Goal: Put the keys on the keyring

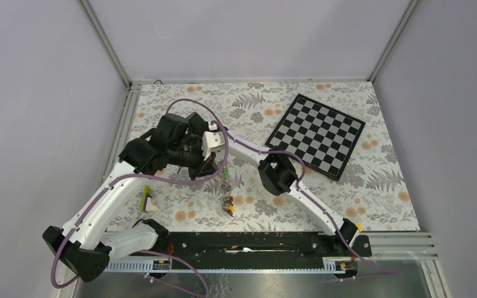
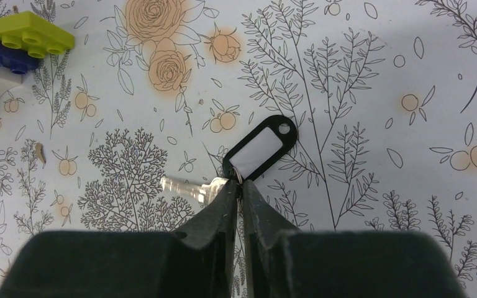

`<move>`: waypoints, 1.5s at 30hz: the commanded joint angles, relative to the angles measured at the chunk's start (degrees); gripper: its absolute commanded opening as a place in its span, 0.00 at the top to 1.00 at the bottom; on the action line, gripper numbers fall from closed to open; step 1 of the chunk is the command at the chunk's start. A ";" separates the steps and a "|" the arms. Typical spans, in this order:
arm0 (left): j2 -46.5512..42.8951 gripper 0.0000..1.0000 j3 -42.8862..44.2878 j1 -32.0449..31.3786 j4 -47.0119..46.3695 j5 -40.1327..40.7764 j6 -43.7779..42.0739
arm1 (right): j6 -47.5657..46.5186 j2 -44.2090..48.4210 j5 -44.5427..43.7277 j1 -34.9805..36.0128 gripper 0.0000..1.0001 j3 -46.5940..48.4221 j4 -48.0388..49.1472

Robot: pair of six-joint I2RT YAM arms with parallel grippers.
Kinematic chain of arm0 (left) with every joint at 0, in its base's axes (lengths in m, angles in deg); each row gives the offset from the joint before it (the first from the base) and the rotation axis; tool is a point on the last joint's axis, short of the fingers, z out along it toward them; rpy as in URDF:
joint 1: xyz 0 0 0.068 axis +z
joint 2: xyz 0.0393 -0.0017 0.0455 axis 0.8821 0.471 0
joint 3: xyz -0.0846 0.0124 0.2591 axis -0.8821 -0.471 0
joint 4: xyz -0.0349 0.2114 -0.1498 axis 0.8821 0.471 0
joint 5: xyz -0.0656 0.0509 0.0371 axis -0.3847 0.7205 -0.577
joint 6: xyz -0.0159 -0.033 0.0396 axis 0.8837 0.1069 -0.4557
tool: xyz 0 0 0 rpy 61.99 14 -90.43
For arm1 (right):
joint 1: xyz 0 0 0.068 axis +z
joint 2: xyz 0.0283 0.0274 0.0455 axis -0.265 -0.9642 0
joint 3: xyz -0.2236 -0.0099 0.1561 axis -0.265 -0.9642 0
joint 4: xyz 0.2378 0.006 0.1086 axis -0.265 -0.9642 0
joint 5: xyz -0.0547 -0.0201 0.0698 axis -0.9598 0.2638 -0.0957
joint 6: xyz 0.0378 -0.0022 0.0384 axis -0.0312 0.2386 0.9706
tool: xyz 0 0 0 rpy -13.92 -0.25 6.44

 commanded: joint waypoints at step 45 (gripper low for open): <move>20.04 1.00 18.24 0.30 -8.45 -1.95 -0.04 | -3.53 91.36 11.43 -28.97 1.00 -77.76 3.84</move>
